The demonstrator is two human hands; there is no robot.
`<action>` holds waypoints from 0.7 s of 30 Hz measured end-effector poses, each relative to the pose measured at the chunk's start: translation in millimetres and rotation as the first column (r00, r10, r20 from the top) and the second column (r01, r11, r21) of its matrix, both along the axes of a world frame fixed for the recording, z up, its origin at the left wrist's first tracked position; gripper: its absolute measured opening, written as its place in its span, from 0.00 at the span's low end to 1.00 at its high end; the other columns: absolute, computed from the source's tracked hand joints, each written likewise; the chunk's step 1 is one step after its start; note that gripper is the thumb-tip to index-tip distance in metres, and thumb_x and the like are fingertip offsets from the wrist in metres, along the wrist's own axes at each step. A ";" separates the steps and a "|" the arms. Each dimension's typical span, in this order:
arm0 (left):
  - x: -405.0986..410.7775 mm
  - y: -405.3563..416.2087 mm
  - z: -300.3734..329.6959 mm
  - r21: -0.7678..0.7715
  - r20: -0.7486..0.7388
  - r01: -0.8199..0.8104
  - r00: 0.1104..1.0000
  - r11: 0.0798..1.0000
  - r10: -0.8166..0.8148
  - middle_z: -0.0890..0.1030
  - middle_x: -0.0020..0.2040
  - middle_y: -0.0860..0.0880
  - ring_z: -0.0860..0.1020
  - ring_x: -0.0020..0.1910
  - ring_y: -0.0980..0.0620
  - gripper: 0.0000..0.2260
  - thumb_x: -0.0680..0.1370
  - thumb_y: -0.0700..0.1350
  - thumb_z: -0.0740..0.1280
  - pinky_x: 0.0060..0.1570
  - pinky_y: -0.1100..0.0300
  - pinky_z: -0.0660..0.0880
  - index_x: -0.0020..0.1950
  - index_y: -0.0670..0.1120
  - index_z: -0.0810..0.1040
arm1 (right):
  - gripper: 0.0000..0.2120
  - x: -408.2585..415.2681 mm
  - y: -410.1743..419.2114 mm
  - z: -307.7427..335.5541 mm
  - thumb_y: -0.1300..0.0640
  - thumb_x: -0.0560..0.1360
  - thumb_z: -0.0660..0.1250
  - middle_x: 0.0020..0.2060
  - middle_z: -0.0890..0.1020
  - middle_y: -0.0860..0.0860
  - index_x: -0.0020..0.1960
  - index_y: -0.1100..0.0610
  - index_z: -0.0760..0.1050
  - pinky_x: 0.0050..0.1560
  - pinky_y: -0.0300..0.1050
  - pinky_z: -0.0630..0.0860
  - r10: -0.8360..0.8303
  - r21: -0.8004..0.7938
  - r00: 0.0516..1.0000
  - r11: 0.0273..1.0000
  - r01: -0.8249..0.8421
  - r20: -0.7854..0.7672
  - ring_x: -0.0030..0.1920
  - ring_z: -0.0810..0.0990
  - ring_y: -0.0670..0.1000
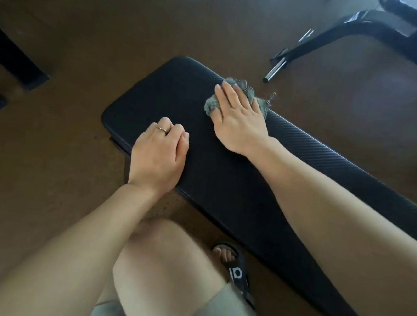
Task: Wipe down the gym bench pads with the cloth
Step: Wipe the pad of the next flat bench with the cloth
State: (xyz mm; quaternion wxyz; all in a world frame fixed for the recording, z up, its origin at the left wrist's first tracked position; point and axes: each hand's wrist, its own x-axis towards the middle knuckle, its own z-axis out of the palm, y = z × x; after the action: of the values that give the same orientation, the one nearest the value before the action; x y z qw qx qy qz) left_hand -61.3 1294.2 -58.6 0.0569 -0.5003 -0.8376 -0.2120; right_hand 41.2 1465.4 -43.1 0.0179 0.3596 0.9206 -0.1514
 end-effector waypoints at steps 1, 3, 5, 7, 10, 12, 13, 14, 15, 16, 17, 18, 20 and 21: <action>0.8 0.4 0.1 0.001 0.011 -0.002 1.000 1.000 0.002 0.69 0.42 0.51 0.71 0.41 0.49 0.15 0.86 0.49 0.55 0.38 0.53 0.68 0.44 0.45 0.72 | 0.29 -6.8 8.2 0.5 0.45 0.86 0.44 0.84 0.46 0.46 0.85 0.50 0.45 0.82 0.56 0.40 -0.018 -0.008 1.000 1.000 0.018 0.009 0.83 0.41 0.48; 0.7 -1.0 0.6 0.005 0.026 -0.006 1.000 1.000 0.006 0.69 0.42 0.51 0.71 0.41 0.49 0.15 0.86 0.49 0.54 0.39 0.53 0.69 0.44 0.45 0.72 | 0.29 -12.9 15.5 1.7 0.45 0.86 0.44 0.84 0.46 0.46 0.85 0.49 0.45 0.82 0.56 0.41 -0.005 -0.028 1.000 1.000 0.005 0.003 0.83 0.42 0.48; 0.1 -2.8 0.2 0.007 0.043 -0.005 0.999 1.000 0.005 0.69 0.42 0.50 0.71 0.41 0.49 0.16 0.86 0.49 0.54 0.39 0.53 0.68 0.44 0.44 0.73 | 0.28 -4.5 17.0 1.4 0.44 0.86 0.44 0.84 0.49 0.45 0.85 0.48 0.47 0.82 0.56 0.44 0.005 -0.021 1.000 1.000 -0.005 -0.023 0.83 0.45 0.49; 0.0 -3.9 -0.7 0.018 0.047 -0.008 0.999 1.000 0.007 0.70 0.43 0.50 0.71 0.41 0.49 0.16 0.86 0.49 0.54 0.38 0.53 0.68 0.45 0.44 0.74 | 0.28 20.8 18.5 -0.6 0.44 0.85 0.46 0.82 0.55 0.46 0.84 0.48 0.50 0.81 0.54 0.50 -0.064 0.011 0.996 0.998 0.065 -0.055 0.82 0.52 0.50; -0.1 -3.5 -1.2 0.035 0.021 -0.014 1.000 0.999 0.014 0.71 0.43 0.49 0.71 0.41 0.48 0.16 0.86 0.49 0.54 0.36 0.54 0.67 0.45 0.43 0.75 | 0.27 91.1 11.4 3.4 0.45 0.86 0.47 0.79 0.63 0.47 0.84 0.47 0.52 0.77 0.52 0.55 -0.235 0.024 0.971 0.971 0.236 -0.047 0.79 0.59 0.51; 0.8 -2.8 -1.5 0.048 0.013 -0.025 1.000 0.999 0.025 0.71 0.43 0.49 0.71 0.40 0.49 0.16 0.86 0.48 0.55 0.36 0.55 0.66 0.45 0.43 0.75 | 0.27 138.9 0.2 9.8 0.45 0.86 0.46 0.78 0.61 0.46 0.84 0.47 0.50 0.78 0.51 0.53 -0.287 0.000 0.958 0.958 0.287 -0.004 0.79 0.56 0.50; 1.4 -2.2 -1.5 0.054 0.008 -0.032 0.999 0.998 0.032 0.71 0.43 0.49 0.71 0.40 0.49 0.16 0.86 0.48 0.55 0.36 0.55 0.66 0.45 0.43 0.75 | 0.27 153.0 -3.2 11.5 0.45 0.86 0.46 0.79 0.60 0.46 0.84 0.47 0.49 0.78 0.51 0.51 -0.299 -0.009 0.954 0.954 0.299 0.021 0.80 0.55 0.50; 2.6 -1.6 -1.7 0.059 0.005 -0.040 0.999 0.997 0.040 0.71 0.43 0.50 0.71 0.40 0.49 0.16 0.86 0.49 0.55 0.36 0.55 0.66 0.45 0.43 0.75 | 0.28 158.6 -3.7 11.3 0.46 0.86 0.45 0.79 0.59 0.46 0.84 0.48 0.48 0.79 0.52 0.50 -0.311 -0.017 0.949 0.950 0.312 0.042 0.80 0.54 0.50; 3.4 -0.8 -2.2 0.061 0.001 -0.049 0.999 0.997 0.049 0.70 0.42 0.50 0.71 0.40 0.49 0.16 0.86 0.49 0.55 0.36 0.55 0.66 0.45 0.43 0.75 | 0.28 155.0 -1.4 9.9 0.46 0.85 0.45 0.79 0.59 0.47 0.84 0.48 0.47 0.79 0.53 0.50 -0.333 -0.024 0.941 0.942 0.335 0.059 0.80 0.54 0.51; 4.2 0.2 -2.9 0.058 -0.005 -0.058 0.998 0.997 0.059 0.70 0.42 0.49 0.70 0.39 0.49 0.16 0.86 0.49 0.55 0.37 0.55 0.66 0.45 0.43 0.75 | 0.28 144.4 2.2 8.7 0.46 0.85 0.45 0.79 0.60 0.48 0.84 0.49 0.47 0.79 0.55 0.50 -0.365 -0.033 0.927 0.929 0.369 0.082 0.80 0.55 0.53; 5.0 1.2 -3.0 0.055 -0.010 -0.065 0.998 0.996 0.065 0.71 0.42 0.49 0.70 0.39 0.50 0.16 0.85 0.48 0.55 0.37 0.54 0.67 0.45 0.43 0.76 | 0.29 129.8 7.2 8.0 0.47 0.85 0.45 0.79 0.60 0.51 0.84 0.51 0.47 0.79 0.57 0.51 -0.394 -0.035 0.913 0.916 0.400 0.103 0.79 0.57 0.56; 5.7 2.0 -3.0 0.055 -0.014 -0.069 0.997 0.996 0.069 0.71 0.42 0.49 0.69 0.39 0.50 0.16 0.85 0.48 0.55 0.37 0.54 0.67 0.45 0.43 0.76 | 0.29 112.2 13.0 7.4 0.47 0.85 0.45 0.79 0.61 0.53 0.84 0.53 0.47 0.78 0.58 0.53 -0.411 -0.029 0.905 0.909 0.416 0.110 0.79 0.59 0.58; 7.1 3.0 -2.5 0.054 -0.018 -0.074 0.997 0.996 0.075 0.69 0.41 0.50 0.68 0.39 0.51 0.15 0.85 0.48 0.56 0.37 0.54 0.67 0.45 0.43 0.76 | 0.30 71.7 25.3 5.1 0.47 0.85 0.45 0.79 0.63 0.56 0.84 0.55 0.49 0.76 0.59 0.56 -0.383 -0.026 0.920 0.922 0.386 0.080 0.78 0.62 0.60; 7.8 3.1 -2.4 0.050 -0.013 -0.075 0.997 0.996 0.075 0.68 0.41 0.51 0.68 0.39 0.51 0.14 0.85 0.48 0.57 0.37 0.54 0.67 0.45 0.43 0.76 | 0.29 50.0 29.6 5.5 0.47 0.85 0.45 0.79 0.64 0.56 0.84 0.55 0.49 0.75 0.59 0.57 -0.349 -0.036 0.935 0.936 0.351 0.059 0.78 0.62 0.60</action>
State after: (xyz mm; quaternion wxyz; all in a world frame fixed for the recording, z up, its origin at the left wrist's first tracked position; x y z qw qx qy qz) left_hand -53.5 1297.3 -61.0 0.0835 -0.4685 -0.8499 -0.2264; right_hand 91.2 1495.1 -37.5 0.0229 0.5210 0.8373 -0.1639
